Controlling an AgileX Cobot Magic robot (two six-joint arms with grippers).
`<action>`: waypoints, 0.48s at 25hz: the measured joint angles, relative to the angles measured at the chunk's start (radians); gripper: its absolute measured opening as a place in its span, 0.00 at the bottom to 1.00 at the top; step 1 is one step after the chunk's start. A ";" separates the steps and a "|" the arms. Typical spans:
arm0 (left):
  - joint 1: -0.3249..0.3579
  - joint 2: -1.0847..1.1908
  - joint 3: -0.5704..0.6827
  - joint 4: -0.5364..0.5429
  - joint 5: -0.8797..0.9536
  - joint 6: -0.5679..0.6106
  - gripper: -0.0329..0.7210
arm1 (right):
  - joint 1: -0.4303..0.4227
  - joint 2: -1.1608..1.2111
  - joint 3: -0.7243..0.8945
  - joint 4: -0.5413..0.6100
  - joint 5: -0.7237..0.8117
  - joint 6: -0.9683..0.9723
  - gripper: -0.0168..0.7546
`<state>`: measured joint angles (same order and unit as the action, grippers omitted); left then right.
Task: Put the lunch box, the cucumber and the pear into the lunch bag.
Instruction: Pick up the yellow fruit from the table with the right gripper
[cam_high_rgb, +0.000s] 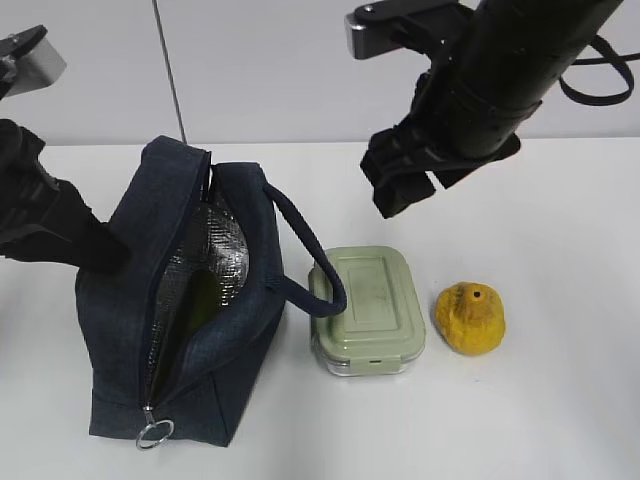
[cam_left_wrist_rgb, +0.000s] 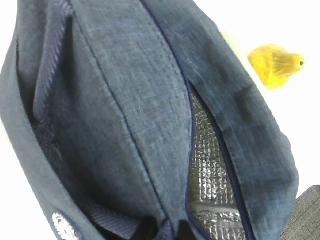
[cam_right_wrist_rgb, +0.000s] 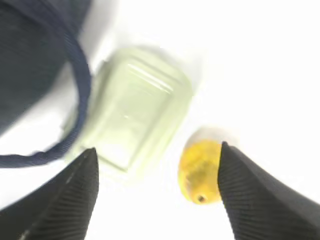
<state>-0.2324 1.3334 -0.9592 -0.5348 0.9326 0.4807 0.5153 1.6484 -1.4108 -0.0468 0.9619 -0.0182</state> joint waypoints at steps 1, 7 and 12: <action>0.000 0.000 0.000 0.000 0.000 0.000 0.08 | 0.000 0.000 0.009 -0.030 0.009 0.018 0.76; 0.000 0.000 0.000 0.000 0.001 0.000 0.08 | 0.000 0.013 0.085 -0.173 0.064 0.101 0.76; 0.000 0.000 0.000 0.001 0.008 0.000 0.08 | 0.000 0.069 0.119 -0.190 0.064 0.105 0.76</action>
<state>-0.2324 1.3334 -0.9592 -0.5340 0.9402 0.4807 0.5153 1.7178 -1.2915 -0.2371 1.0257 0.0866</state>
